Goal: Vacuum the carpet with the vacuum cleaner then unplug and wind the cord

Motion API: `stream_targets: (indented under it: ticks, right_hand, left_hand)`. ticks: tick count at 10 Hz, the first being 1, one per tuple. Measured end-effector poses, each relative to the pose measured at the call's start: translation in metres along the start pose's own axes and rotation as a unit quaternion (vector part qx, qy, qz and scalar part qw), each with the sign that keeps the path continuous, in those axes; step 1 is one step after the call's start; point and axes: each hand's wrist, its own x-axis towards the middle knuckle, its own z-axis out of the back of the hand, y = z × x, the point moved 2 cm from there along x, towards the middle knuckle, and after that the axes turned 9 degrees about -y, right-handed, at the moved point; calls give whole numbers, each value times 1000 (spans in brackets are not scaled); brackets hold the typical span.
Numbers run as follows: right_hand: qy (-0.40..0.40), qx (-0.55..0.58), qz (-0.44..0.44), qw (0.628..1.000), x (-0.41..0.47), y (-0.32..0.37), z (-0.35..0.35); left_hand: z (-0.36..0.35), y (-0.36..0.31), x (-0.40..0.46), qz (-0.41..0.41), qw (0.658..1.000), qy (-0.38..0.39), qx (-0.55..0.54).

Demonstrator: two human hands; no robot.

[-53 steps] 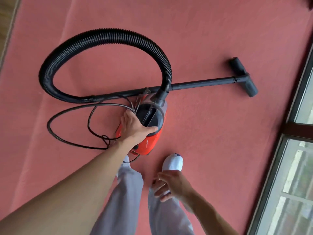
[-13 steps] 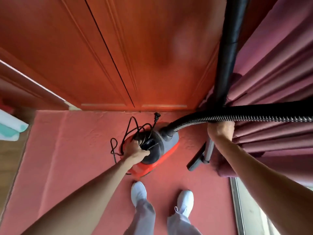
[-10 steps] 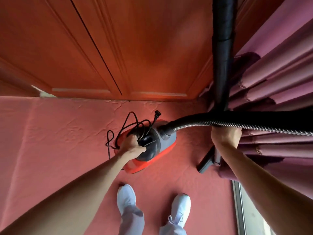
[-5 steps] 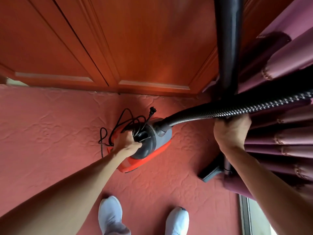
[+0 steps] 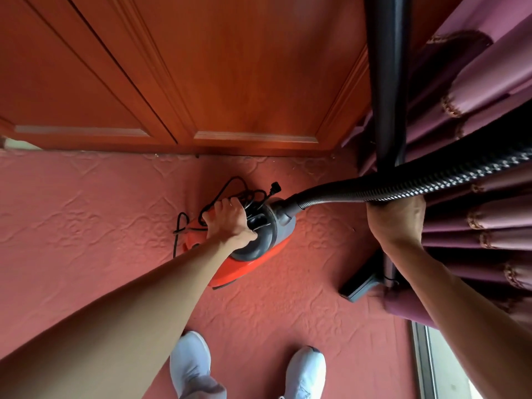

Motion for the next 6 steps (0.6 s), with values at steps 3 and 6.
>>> stream_targets:
  ticks: [3,6]
  right_hand:
    - [56,-29,-63,996,-18,-24,21]
    - [72,73,-272,957,-54,12,79]
  left_hand:
    - [31,1,-25,-70,997,20,-36]
    - [120,-8,-85,-76,986,21,-147]
